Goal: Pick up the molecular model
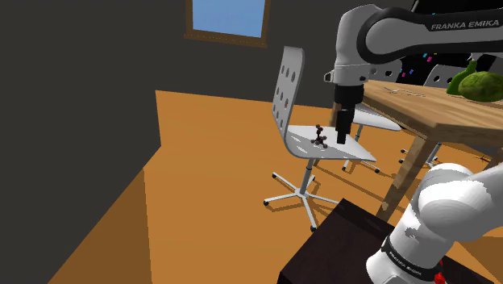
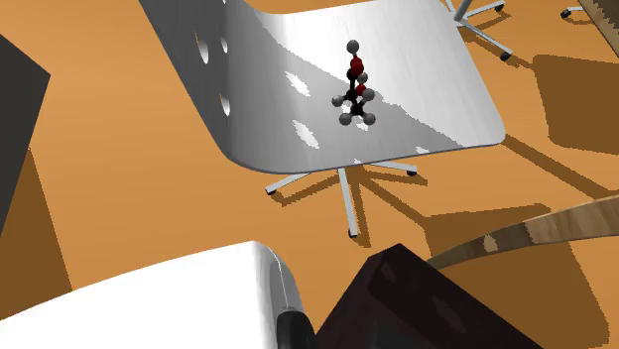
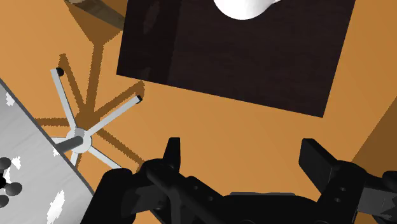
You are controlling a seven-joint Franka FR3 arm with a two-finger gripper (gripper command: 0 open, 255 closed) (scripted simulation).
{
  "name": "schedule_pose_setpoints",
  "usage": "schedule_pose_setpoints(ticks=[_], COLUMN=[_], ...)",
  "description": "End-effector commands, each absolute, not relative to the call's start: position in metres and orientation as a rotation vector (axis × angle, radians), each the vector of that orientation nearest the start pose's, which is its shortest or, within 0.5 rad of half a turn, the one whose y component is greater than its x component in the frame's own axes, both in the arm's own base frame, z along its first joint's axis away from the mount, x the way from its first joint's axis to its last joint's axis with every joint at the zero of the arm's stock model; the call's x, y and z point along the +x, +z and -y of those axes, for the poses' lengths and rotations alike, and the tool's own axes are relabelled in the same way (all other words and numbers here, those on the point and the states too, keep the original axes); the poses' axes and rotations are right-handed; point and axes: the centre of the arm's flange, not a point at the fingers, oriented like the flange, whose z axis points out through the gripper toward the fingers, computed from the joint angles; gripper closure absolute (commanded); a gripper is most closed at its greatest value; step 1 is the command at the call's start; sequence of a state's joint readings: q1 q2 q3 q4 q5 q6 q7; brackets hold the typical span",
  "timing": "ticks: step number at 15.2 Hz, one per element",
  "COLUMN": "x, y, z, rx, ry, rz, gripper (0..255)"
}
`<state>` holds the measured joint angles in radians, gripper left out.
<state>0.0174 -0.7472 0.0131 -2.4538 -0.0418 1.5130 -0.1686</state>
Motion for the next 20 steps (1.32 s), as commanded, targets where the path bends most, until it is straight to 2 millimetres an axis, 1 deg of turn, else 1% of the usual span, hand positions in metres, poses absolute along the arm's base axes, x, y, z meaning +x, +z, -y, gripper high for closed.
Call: schedule_pose_setpoints(ticks=[1,11,20], x=[0.303,0.366,0.417], y=[0.529,0.483,0.45], z=[-0.005,0.088,0.179], rx=[-3.148,-3.222,-3.28], ry=[0.312,0.216,0.126], rz=[0.31,0.164,0.026], gripper=[0,0,0])
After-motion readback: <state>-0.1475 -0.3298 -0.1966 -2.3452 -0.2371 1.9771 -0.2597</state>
